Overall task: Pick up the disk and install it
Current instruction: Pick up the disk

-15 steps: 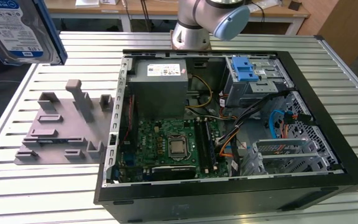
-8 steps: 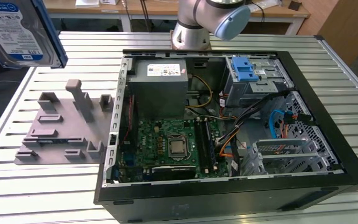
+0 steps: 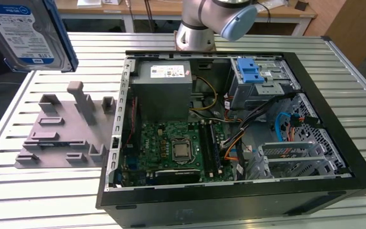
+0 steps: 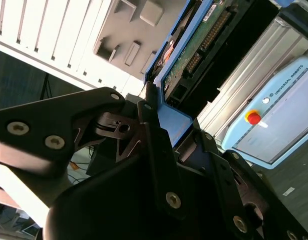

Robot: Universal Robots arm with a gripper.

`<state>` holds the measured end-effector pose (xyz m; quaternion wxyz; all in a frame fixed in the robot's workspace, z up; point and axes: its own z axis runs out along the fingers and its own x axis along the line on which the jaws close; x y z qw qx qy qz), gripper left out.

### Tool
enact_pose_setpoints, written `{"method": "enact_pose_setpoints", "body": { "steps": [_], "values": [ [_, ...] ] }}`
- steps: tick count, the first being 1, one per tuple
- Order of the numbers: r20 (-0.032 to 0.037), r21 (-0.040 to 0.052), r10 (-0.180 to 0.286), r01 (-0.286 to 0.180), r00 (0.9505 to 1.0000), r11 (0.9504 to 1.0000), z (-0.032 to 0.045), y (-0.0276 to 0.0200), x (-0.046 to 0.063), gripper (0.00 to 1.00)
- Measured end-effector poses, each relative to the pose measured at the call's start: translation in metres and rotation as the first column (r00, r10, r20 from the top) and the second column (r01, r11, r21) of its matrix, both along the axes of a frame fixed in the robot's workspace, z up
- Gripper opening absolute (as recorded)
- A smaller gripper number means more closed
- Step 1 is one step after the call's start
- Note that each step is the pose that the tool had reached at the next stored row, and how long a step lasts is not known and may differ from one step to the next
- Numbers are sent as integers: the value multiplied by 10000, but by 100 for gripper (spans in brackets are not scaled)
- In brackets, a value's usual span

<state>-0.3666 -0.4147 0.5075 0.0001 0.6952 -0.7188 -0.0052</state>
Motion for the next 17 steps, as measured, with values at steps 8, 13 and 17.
{"method": "enact_pose_setpoints", "body": {
  "steps": [8, 13, 17],
  "values": [
    [0, 0, 1, -1, 10000, 10000, -8, 0, 311, 36],
    [-1, -1, 207, -207, 9998, 9998, -15, -2, 402, 36],
    [1, 1, 215, -215, 9998, 9998, -27, -46, 475, 36]
  ]
}}
